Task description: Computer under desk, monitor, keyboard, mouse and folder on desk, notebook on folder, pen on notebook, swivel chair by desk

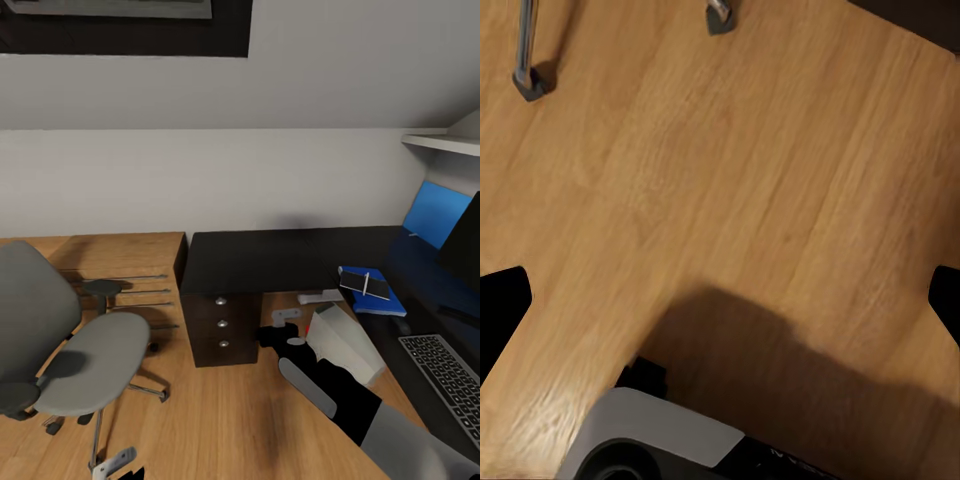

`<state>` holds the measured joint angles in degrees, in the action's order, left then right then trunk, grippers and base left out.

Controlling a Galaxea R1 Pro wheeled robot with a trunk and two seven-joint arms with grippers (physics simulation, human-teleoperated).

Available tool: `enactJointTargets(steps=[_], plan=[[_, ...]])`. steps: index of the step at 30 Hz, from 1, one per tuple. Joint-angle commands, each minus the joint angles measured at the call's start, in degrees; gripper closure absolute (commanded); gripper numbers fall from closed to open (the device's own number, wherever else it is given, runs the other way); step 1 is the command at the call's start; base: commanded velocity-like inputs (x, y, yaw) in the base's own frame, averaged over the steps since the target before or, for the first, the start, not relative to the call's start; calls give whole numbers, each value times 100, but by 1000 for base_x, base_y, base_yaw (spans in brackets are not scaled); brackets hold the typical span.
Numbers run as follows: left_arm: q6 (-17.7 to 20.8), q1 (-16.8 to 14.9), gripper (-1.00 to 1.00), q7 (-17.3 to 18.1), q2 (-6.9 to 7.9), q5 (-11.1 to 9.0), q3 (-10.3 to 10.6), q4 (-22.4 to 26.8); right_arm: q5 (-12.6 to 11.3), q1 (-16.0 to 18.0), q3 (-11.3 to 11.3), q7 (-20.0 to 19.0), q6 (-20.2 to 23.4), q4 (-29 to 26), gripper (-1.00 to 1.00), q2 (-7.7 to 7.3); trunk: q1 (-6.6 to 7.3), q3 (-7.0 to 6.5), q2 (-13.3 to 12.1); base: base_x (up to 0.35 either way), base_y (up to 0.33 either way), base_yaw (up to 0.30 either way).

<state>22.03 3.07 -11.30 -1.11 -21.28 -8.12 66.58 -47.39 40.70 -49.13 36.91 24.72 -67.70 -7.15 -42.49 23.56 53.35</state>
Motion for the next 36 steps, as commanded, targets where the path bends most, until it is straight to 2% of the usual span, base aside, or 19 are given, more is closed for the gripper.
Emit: enactJointTargets(steps=[1,8,14,20,22,25,26,27,29,31,32,36], plan=[[27,1,-100,-32,-4,-60,-5,14,-35,8,-36,64,7,-2,-100,4,2,5,5,-169,-1,194],[18,1,-100,-15,-4,-52,-5,20,-34,8,-64,93,6,16,-100,25,2,2,5,-61,0,72],[20,1,-100,-20,-4,-47,-2,21,-34,8,-51,89,3,34,-100,13,133,-106,-235,-3,0,3],[21,1,-100,-31,-13,-44,11,22,170,-3,-64,85,-140,410,-100,-25,265,-214,-476,0,0,0],[21,1,-100,-32,-22,-44,20,22,241,-78,-99,50,-313,742,-100,-18,309,-249,-556,0,0,0],[21,1,-100,-23,-31,-48,26,22,301,-315,-199,-3,-830,1422,-100,72,375,-303,-676,0,0,0],[21,1,-100,-21,-32,-49,27,22,326,-441,-293,-16,-1209,1763,-100,159,397,-321,-717,0,0,0],[21,1,-100,-19,-32,-52,28,22,340,-499,-352,-20,-1408,1918,-100,201,419,-339,-757,0,0,0],[22,1,-100,-20,-31,-57,24,-45,380,-709,-650,-22,-2166,2438,-100,305,463,-375,-837,0,0,0],[18,1,-100,-26,-31,-56,23,-164,389,-822,-816,-20,-2490,2662,-100,329,507,-411,-917,0,0,0],[16,1,-100,-30,-30,-50,22,-335,395,-948,-966,-26,-2784,2884,-100,346,529,-429,-957,0,0,0],[-140,1,-100,-39,-23,-25,27,-969,408,-1255,-1275,-46,-3553,3659,-100,421,617,-501,-1118,0,0,0]])
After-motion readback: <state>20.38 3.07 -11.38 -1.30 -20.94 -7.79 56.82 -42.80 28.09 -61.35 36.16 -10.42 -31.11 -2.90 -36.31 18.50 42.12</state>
